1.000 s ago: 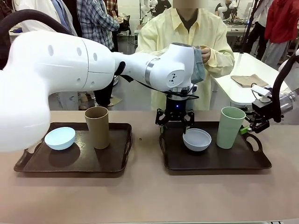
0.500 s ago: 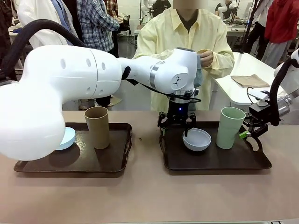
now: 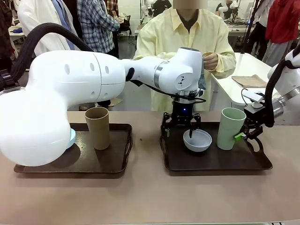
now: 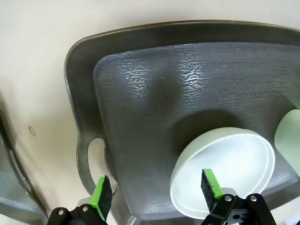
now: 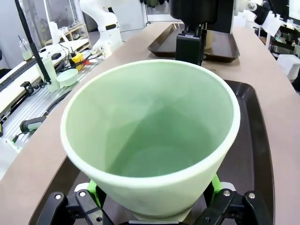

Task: Set up a tray with a mat and arrange the tableware.
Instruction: Pick up the Picnic Bowl and Reusable plastic cup from the Handle tray in front of the human's position and hold them in the air.

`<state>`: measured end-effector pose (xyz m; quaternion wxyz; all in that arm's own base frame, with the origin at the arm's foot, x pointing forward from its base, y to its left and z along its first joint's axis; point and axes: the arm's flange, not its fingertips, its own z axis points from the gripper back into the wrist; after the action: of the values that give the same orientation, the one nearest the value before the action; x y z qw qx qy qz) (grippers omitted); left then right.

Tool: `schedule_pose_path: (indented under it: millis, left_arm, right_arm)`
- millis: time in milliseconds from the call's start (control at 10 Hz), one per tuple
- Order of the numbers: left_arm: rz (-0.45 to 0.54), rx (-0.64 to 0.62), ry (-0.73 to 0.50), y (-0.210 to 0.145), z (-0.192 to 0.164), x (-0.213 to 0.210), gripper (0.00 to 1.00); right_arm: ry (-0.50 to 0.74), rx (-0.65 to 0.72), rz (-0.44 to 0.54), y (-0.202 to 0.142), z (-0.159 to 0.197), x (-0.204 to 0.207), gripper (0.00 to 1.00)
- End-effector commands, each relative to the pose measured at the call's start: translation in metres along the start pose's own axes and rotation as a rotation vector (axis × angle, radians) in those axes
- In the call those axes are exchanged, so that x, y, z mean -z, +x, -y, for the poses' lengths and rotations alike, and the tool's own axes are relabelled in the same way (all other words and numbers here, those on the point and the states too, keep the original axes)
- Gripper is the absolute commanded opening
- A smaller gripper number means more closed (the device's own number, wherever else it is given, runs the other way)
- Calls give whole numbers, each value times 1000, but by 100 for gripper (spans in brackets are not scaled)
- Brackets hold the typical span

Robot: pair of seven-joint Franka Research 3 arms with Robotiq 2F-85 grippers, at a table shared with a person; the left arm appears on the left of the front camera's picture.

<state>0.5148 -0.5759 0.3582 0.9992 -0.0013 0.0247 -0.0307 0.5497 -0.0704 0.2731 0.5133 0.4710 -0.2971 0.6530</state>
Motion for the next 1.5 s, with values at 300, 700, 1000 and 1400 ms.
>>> schedule_pose_path:
  millis: [300,700,1000,1400]
  left_arm:
    - [-14,3,-48,11,14,3,100]
    - [-24,26,-92,12,16,5,0]
    - [-21,22,-96,10,16,2,0]
    - [-23,17,-86,9,17,1,0]
  right_arm:
    - [-13,-19,45,-2,6,12,100]
    - [-4,-39,44,-3,5,11,4]
    - [0,-42,37,-3,4,10,0]
    - [0,-47,38,-5,3,9,24]
